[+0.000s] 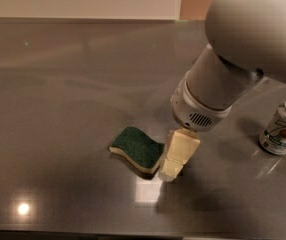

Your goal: Pick sponge

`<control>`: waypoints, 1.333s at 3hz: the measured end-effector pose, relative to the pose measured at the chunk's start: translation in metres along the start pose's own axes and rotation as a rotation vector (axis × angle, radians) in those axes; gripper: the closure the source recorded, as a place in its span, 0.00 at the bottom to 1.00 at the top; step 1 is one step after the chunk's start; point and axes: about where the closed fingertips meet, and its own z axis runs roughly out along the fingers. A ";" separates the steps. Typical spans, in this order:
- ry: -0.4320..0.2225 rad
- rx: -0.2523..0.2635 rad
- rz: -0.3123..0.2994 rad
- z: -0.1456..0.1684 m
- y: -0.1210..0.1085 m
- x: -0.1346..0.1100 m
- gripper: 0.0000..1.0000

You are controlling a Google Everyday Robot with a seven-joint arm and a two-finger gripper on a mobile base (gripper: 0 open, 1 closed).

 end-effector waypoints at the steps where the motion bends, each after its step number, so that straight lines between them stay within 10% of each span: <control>1: -0.032 -0.012 0.005 0.027 0.007 -0.015 0.00; 2: -0.053 -0.021 0.013 0.048 0.007 -0.027 0.00; 4: -0.051 -0.058 0.024 0.066 0.008 -0.039 0.41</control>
Offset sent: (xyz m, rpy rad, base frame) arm 0.0129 0.0621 -0.0598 0.0890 0.0305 -0.0052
